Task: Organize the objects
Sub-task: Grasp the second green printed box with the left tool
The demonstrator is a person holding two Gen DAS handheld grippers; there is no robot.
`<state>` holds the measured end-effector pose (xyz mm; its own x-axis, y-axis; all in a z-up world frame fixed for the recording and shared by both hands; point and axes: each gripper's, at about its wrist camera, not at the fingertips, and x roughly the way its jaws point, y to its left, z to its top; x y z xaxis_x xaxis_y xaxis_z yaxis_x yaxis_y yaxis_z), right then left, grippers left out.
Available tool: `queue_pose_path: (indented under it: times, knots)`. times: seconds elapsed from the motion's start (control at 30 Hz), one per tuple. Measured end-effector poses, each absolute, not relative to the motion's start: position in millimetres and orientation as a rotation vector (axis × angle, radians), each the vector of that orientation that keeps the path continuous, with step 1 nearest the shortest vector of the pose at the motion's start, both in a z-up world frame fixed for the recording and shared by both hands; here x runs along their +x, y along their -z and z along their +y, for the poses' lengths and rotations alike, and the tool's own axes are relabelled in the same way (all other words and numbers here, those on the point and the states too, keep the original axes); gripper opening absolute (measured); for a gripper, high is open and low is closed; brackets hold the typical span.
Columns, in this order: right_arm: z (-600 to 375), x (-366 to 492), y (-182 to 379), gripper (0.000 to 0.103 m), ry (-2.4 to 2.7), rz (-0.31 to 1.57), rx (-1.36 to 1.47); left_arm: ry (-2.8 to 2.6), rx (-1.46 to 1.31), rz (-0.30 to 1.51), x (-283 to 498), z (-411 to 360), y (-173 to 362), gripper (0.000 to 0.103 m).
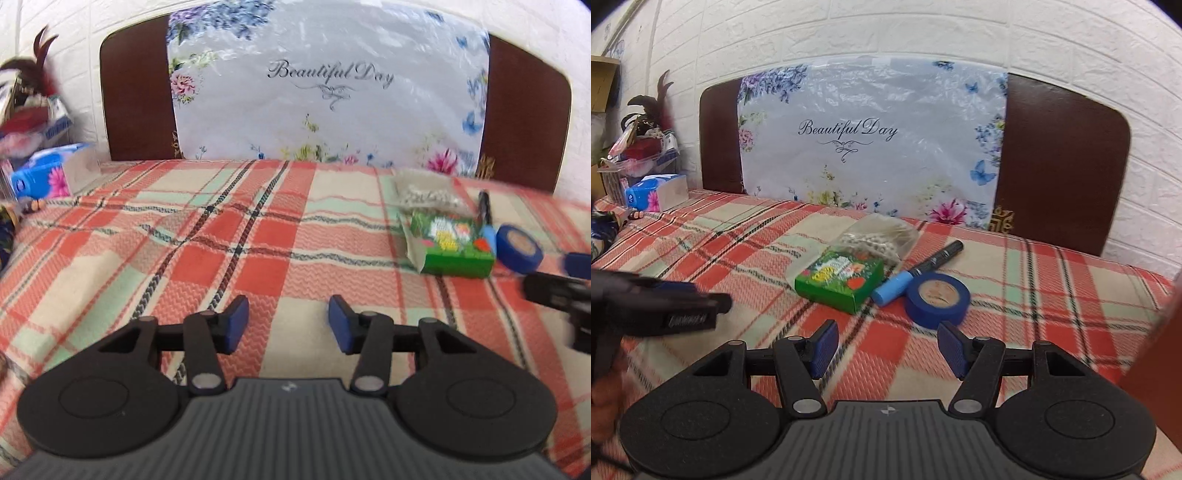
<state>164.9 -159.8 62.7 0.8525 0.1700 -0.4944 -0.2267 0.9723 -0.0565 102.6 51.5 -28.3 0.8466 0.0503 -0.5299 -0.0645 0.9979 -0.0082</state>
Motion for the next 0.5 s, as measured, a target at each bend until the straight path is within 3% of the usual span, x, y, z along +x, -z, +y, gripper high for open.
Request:
queue_pose_path:
  times: [0.07,0.23,0.4,0.43,0.5]
  knots:
    - [-149.0,180.7,-62.1,0.053,-0.201,0.503,-0.142,-0.051,-0.038,0.551,102.2,53.4,28.3,0.052]
    - [-134.0,219.4,-79.4,0.052,-0.256,0.514,-0.121,-0.015,-0.085,0.541,103.0,59.3,27.6,0.057]
    - [-101.3,242.4,-60.8,0.07,-0.278,0.596,-0.22,-0.007,-0.122,0.535,104.3,63.3,29.4,0.057]
    - [-99.1,246.9,-57.6,0.08,-0.284,0.614,-0.194,-0.01,-0.129,0.533,104.3,64.4,29.3,0.057]
    - [-91.7,253.1,-48.6,0.077,-0.291,0.655,-0.191,-0.011,-0.143,0.533,104.9,66.7,29.2,0.057]
